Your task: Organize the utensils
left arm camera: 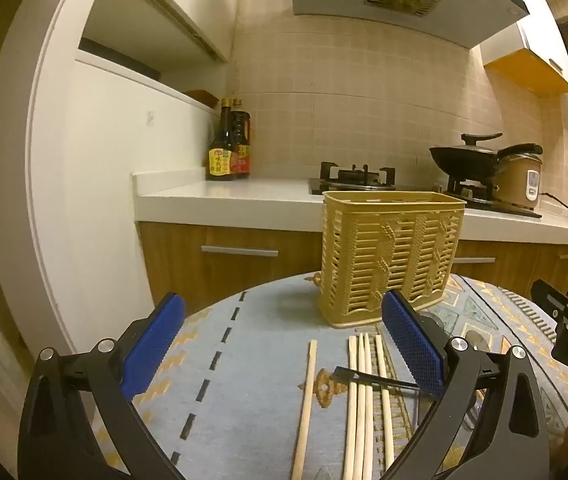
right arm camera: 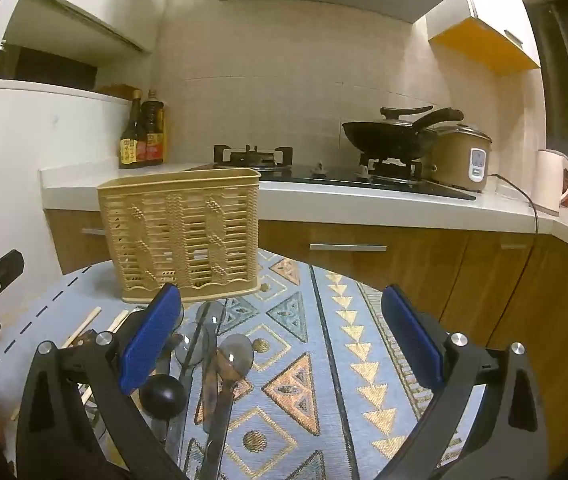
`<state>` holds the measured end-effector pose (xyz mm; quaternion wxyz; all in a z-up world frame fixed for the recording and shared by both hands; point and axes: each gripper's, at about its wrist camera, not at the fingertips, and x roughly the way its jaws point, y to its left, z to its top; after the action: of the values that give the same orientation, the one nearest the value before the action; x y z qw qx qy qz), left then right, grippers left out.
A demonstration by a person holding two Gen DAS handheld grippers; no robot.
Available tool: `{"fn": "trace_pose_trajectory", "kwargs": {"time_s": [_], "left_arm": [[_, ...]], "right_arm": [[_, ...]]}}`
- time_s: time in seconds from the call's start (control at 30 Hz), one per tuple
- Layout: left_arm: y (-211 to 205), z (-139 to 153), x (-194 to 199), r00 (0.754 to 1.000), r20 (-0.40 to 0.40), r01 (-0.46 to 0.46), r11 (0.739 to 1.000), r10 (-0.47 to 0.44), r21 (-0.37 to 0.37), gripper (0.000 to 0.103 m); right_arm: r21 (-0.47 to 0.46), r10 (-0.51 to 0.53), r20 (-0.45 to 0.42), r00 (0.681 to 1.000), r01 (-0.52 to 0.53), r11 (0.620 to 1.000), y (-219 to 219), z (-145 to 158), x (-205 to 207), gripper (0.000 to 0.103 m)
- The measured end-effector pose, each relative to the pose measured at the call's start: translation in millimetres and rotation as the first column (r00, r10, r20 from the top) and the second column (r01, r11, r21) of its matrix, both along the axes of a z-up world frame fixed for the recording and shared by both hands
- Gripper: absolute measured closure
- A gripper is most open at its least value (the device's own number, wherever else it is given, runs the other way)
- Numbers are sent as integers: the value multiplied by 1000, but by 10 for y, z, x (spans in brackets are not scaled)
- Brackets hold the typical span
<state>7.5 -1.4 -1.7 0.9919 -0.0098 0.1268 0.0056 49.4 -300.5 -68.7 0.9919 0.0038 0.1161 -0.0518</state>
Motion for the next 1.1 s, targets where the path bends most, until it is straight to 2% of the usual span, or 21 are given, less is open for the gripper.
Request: {"fn": "trace_pose_trajectory", "kwargs": {"time_s": [0.2, 1.1], "left_arm": [[-13, -20, -19, 1000, 2, 22, 1000, -22, -9, 7], [-17, -22, -44, 1000, -6, 24, 999, -24, -35, 7]], "right_arm": [[13, -9, -9, 1000, 9, 1000, 294, 6, -53, 7], [11, 17, -11, 1000, -17, 1000, 300, -34, -39, 7]]}}
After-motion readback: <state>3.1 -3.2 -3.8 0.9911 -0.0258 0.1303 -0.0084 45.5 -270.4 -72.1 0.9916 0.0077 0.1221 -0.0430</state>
